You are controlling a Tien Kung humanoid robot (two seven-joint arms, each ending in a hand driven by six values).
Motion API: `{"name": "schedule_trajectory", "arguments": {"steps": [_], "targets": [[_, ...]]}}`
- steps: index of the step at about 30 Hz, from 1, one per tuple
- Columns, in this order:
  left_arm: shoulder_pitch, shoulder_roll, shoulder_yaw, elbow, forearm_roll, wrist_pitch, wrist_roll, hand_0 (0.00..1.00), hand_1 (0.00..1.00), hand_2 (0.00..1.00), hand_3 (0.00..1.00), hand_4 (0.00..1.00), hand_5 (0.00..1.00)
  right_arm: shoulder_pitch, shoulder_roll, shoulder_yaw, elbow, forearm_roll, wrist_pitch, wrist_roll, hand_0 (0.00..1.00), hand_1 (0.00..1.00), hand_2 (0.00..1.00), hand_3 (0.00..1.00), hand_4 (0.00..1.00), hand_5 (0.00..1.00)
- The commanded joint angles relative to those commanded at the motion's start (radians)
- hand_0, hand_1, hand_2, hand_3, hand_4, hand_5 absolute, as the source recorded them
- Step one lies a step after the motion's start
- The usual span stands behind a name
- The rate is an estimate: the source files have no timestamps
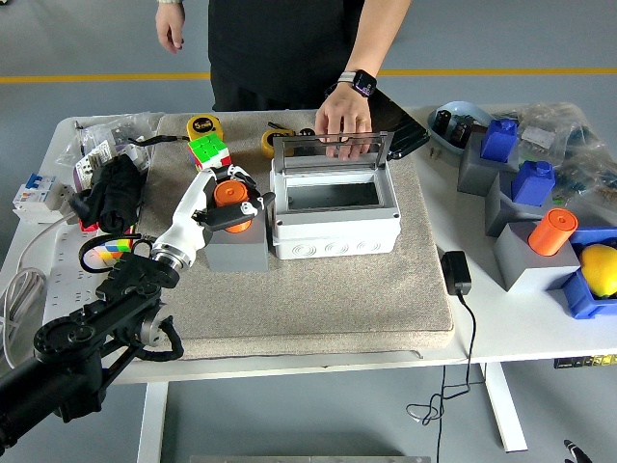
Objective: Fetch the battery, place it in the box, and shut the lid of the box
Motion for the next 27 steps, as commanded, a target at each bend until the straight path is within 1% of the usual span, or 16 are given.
{"name": "schedule_trajectory", "arguments": {"steps": [1, 2, 7, 8, 14, 19, 21, 24, 26, 27], "targets": [[-0.002, -0.002, 0.0, 0.003, -0.001, 0.0, 0.001, 0.267, 0.289, 0.273, 0.196, 0.41, 0.002, 0.0, 0.0, -0.001, 0.0, 0.0, 0.0, 0.0, 0.658, 0.636, 0.639, 0.534, 0.875, 0.442], [-0.003, -0.003, 0.0, 0.004, -0.001, -0.001, 0.001, 0.197, 0.206, 0.183, 0.164, 0.099, 0.002, 0.0, -0.001, -0.002, 0.0, 0.0, 0.0, 0.0, 0.658, 0.635, 0.64, 0.535, 0.875, 0.442], [-0.007, -0.007, 0.004, 0.01, 0.003, -0.006, 0.005, 0.197, 0.206, 0.183, 0.164, 0.099, 0.002, 0.001, -0.003, -0.006, 0.0, 0.001, -0.002, -0.001, 0.658, 0.635, 0.64, 0.535, 0.875, 0.442], [-0.008, -0.007, 0.005, 0.011, 0.002, -0.008, 0.006, 0.178, 0.186, 0.163, 0.166, 0.024, 0.002, 0.002, -0.003, -0.006, 0.0, 0.001, -0.002, -0.001, 0.658, 0.635, 0.639, 0.534, 0.875, 0.442], [-0.009, -0.009, 0.009, 0.011, -0.005, -0.012, 0.009, 0.176, 0.18, 0.154, 0.164, 0.012, 0.002, 0.003, -0.004, -0.011, 0.0, 0.001, -0.004, 0.001, 0.658, 0.635, 0.64, 0.534, 0.875, 0.442], [-0.003, -0.009, -0.004, -0.004, 0.001, -0.013, 0.012, 0.176, 0.18, 0.154, 0.164, 0.012, 0.002, 0.001, -0.003, -0.016, 0.0, 0.003, -0.005, 0.001, 0.658, 0.635, 0.64, 0.534, 0.875, 0.442], [0.001, -0.009, -0.017, -0.013, 0.011, -0.014, 0.013, 0.176, 0.171, 0.155, 0.165, 0.002, 0.002, 0.001, -0.004, -0.016, 0.0, 0.003, -0.005, 0.001, 0.658, 0.635, 0.64, 0.533, 0.875, 0.442], [0.004, -0.007, -0.049, -0.046, 0.04, -0.021, 0.022, 0.176, 0.171, 0.155, 0.165, 0.002, 0.002, 0.001, -0.004, -0.013, 0.0, 0.003, -0.007, 0.002, 0.658, 0.635, 0.64, 0.533, 0.875, 0.442], [-0.003, -0.001, -0.062, -0.079, 0.078, -0.017, 0.043, 0.178, 0.169, 0.155, 0.164, 0.002, 0.002, 0.0, -0.004, -0.012, -0.001, 0.003, -0.007, 0.002, 0.658, 0.635, 0.64, 0.533, 0.875, 0.442], [-0.009, 0.003, -0.065, -0.097, 0.109, -0.012, 0.067, 0.178, 0.169, 0.155, 0.164, 0.002, 0.002, 0.0, -0.005, -0.011, -0.001, 0.003, -0.008, 0.002, 0.658, 0.635, 0.64, 0.533, 0.875, 0.442]]}}
